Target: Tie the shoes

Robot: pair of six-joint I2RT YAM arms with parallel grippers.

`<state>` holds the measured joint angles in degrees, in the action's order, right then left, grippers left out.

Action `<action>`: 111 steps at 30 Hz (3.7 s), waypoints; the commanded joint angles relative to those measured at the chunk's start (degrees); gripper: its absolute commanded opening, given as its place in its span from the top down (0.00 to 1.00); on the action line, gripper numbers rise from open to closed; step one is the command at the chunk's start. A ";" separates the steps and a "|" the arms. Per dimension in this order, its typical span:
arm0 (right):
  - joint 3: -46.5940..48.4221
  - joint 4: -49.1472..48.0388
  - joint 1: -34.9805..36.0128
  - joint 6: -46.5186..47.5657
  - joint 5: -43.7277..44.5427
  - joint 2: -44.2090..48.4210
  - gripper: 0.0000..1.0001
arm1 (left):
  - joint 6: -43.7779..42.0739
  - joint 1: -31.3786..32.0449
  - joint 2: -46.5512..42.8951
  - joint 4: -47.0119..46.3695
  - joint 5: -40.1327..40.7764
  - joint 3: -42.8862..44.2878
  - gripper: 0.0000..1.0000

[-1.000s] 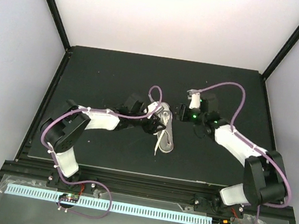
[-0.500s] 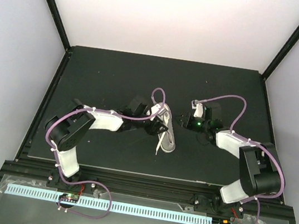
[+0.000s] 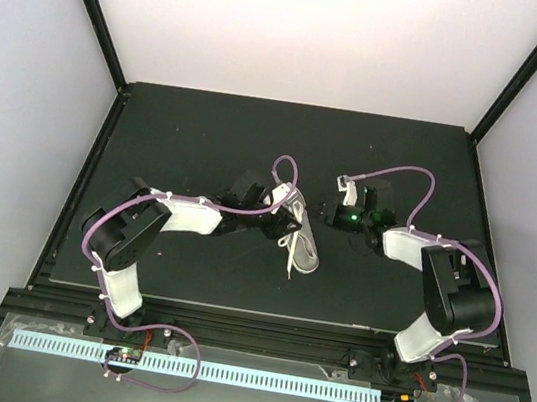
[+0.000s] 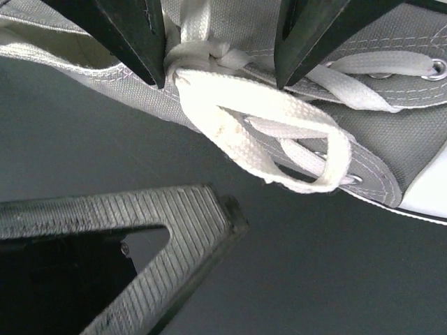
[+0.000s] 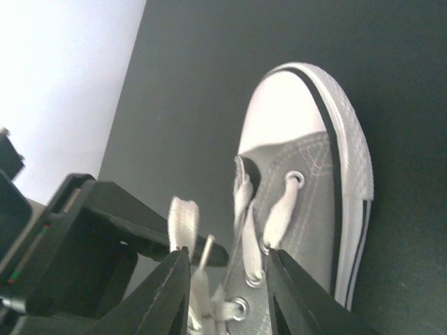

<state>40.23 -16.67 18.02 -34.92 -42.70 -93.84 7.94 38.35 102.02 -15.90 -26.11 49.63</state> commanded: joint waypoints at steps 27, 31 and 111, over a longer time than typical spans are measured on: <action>-5.75 -6.31 1.31 -7.09 4.14 4.71 0.77 | -0.03 0.06 -1.60 -9.12 -7.88 -3.53 0.98; -8.53 -4.55 1.31 -6.83 4.71 8.95 0.76 | -0.61 -0.36 -3.14 -9.14 -11.54 -4.64 0.98; -10.08 -14.98 4.03 -6.82 -6.28 2.99 0.71 | -5.48 -2.15 -3.79 -6.82 -20.13 -8.04 0.98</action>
<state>30.04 -30.46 22.04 -42.35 -48.21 -90.94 3.57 35.70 98.26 -22.85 -43.70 40.25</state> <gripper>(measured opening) 0.331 0.018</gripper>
